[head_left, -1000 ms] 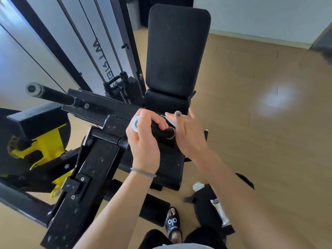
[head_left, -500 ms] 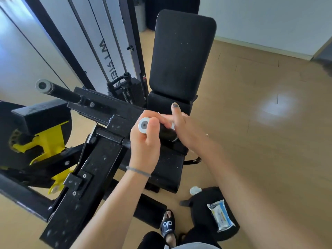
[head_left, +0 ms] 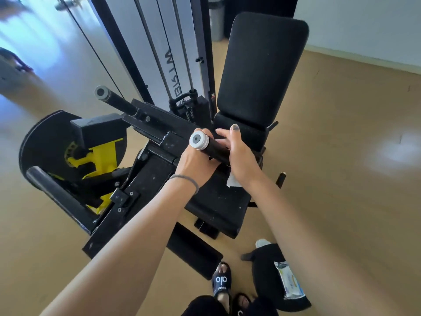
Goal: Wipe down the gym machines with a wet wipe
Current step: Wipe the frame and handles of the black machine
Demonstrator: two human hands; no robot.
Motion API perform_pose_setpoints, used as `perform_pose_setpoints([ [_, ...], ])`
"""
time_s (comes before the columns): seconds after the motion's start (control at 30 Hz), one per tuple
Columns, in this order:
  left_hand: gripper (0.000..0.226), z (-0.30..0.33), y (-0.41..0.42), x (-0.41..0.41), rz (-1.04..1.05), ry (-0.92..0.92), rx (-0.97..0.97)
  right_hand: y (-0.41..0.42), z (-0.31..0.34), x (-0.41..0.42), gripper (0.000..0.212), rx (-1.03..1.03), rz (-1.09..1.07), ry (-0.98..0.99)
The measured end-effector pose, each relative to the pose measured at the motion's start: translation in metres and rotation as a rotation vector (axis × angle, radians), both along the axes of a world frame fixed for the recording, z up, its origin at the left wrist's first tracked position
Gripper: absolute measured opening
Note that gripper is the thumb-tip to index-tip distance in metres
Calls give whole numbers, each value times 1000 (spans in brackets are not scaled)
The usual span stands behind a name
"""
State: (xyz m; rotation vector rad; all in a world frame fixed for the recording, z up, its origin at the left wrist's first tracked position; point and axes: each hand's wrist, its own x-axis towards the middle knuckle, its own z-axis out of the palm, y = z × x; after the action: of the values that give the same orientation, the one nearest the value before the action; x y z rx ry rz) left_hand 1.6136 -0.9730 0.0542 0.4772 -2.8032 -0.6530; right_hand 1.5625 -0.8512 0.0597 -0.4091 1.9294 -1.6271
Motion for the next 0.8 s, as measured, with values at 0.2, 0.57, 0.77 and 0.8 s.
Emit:
perform_pose_setpoints([
  [0.2,25,-9,-15,-9,-74,-114,-151,13,6,18,48,-47,-269,312],
  [0.57,14,-5,-31,-7,-360,-9,-243,-34,-1,28,64,-35,-481,146],
  [0.77,13,-4,-86,-23,-255,61,-305,-43,-3,34,59,22,-583,226],
  [0.8,16,-2,-95,-28,-193,42,-276,-43,-2,34,59,22,-582,231],
])
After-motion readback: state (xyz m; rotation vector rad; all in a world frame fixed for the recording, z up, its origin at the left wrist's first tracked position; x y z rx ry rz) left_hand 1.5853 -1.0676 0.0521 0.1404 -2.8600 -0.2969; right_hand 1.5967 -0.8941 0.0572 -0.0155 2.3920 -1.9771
